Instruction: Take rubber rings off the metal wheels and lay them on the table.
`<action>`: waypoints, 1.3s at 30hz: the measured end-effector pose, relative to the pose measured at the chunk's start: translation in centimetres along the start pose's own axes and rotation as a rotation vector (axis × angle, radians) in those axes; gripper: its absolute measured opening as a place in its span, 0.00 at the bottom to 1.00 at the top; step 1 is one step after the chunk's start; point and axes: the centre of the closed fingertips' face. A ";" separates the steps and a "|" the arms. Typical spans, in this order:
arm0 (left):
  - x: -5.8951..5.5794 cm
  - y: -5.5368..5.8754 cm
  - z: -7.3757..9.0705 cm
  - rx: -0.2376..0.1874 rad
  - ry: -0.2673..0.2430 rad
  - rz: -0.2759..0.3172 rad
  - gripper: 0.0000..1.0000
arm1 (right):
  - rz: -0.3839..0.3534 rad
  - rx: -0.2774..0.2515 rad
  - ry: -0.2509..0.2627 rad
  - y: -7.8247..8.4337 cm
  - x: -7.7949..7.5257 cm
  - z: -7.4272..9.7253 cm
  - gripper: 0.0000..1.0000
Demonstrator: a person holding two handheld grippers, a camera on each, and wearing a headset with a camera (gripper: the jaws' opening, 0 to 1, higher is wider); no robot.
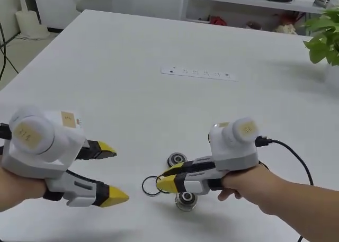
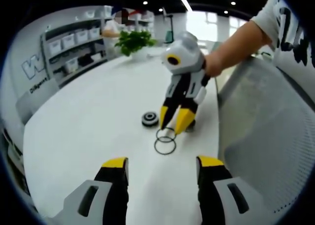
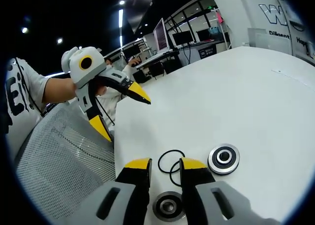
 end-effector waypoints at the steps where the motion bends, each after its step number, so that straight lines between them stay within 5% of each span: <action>1: 0.0 0.0 0.0 0.000 0.000 0.001 0.57 | -0.004 -0.002 0.002 0.0 0.0 0.1 0.21; 22: 0.7 -0.7 -0.2 -0.012 -0.011 -0.003 0.56 | -0.008 -0.048 0.023 -1.8 0.1 1.6 0.28; 39: 2.1 -1.8 -1.3 -0.014 -0.007 -0.017 0.55 | 0.012 -0.072 0.072 -2.7 -1.6 3.4 0.33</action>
Point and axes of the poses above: the centre of the closed fingertips' face, and the gripper's own axes: z roughly backward along the fingers, x roughly to its left, y roughly out of its underside, and after that the axes turned 11 degrees about -x, right-handed
